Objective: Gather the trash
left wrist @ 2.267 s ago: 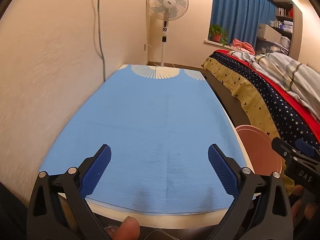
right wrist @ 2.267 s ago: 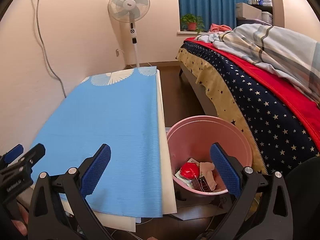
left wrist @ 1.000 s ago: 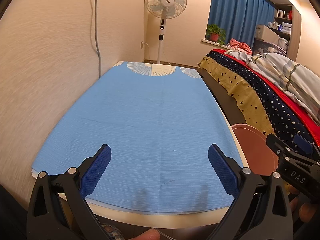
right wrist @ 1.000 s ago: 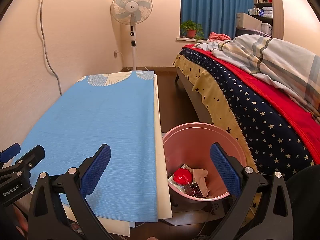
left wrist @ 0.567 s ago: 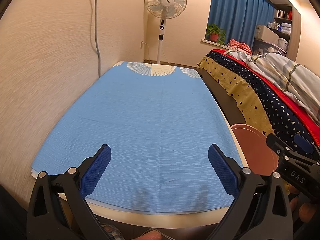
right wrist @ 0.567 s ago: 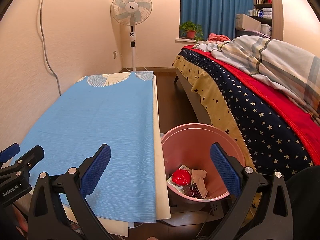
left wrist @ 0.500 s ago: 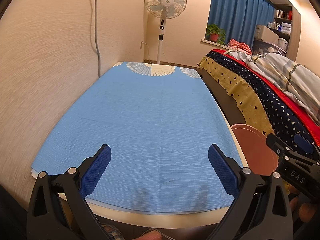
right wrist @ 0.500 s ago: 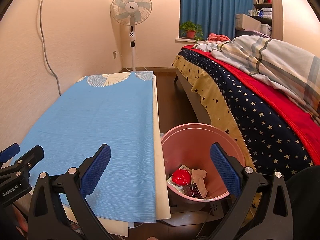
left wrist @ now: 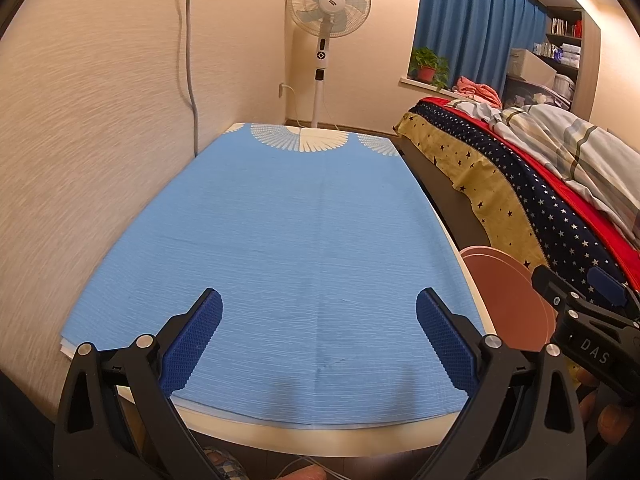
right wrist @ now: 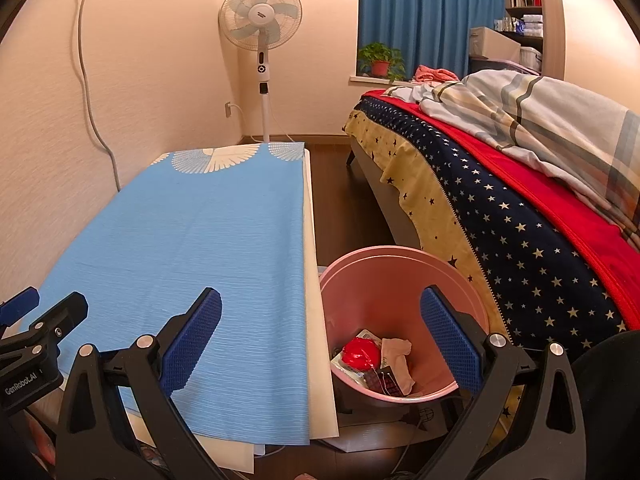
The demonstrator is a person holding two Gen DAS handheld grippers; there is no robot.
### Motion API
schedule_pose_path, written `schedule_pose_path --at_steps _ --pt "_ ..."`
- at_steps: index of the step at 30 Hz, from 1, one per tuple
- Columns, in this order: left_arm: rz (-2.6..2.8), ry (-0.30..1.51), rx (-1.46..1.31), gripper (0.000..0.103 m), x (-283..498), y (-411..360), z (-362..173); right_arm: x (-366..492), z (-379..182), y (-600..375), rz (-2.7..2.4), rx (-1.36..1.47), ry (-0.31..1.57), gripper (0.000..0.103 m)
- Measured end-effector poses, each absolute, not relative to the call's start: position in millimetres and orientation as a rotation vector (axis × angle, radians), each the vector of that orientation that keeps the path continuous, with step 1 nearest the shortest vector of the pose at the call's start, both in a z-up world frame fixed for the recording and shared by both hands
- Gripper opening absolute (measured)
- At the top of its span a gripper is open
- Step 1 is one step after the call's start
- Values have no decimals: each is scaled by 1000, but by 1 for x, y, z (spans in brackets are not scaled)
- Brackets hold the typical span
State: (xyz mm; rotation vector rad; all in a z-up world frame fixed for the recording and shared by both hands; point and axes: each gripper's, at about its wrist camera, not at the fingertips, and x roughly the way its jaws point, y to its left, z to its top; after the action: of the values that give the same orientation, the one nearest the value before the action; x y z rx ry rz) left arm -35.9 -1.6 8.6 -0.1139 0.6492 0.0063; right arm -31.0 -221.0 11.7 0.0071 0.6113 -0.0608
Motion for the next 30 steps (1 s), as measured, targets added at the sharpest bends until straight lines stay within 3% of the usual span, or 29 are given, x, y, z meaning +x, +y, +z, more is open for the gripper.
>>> schedule_pose_path --at_steps 30 --pt "12 645 -114 95 -34 -1 7 -31 11 -223 -62 1 610 98"
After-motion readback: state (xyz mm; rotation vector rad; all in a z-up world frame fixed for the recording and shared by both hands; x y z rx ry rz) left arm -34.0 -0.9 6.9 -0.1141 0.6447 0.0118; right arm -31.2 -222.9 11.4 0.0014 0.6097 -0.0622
